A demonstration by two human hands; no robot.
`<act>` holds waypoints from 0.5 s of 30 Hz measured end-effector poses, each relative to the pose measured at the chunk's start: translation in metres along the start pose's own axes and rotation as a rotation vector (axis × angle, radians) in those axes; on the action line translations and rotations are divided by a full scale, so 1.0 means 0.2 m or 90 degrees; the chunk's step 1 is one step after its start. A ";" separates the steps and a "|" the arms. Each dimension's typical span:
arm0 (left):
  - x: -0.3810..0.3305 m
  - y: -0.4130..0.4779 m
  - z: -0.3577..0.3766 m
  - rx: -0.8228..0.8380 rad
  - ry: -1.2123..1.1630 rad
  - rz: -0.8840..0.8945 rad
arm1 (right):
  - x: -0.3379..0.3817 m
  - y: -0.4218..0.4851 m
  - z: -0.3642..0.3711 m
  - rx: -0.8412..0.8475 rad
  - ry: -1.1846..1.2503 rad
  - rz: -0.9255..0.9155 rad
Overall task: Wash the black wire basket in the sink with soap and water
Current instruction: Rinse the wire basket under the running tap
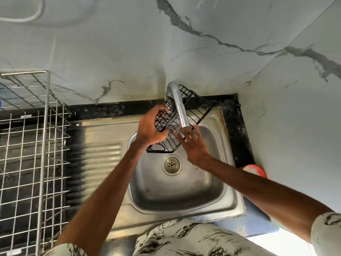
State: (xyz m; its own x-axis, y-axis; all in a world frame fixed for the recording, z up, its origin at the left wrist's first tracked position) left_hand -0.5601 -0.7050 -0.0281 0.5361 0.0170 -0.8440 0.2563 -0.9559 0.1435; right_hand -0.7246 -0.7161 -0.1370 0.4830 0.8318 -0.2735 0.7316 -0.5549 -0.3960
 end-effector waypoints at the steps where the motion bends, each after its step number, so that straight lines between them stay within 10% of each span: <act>1: -0.02 0.00 0.00 0.003 0.001 -0.001 | 0.04 0.00 0.01 0.008 0.010 0.008; 10: 0.12 -0.18 0.03 -0.068 -0.013 -0.125 | 0.44 -0.14 0.14 0.188 0.186 -0.201; 15: 0.12 -0.20 -0.01 -0.104 -0.033 -0.133 | 0.38 -0.14 0.09 0.229 0.572 -0.060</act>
State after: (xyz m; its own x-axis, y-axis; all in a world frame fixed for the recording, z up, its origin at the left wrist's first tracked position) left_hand -0.5563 -0.6651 -0.0538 0.4166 0.1901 -0.8890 0.4863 -0.8728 0.0413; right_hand -0.7165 -0.6370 -0.1619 0.7261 0.4870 0.4853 0.6675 -0.3303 -0.6673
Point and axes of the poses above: each hand's wrist, its own y-axis towards the middle knuckle, its own z-axis out of the palm, x = y × z, the point moved 10 cm from there along y, towards the middle knuckle
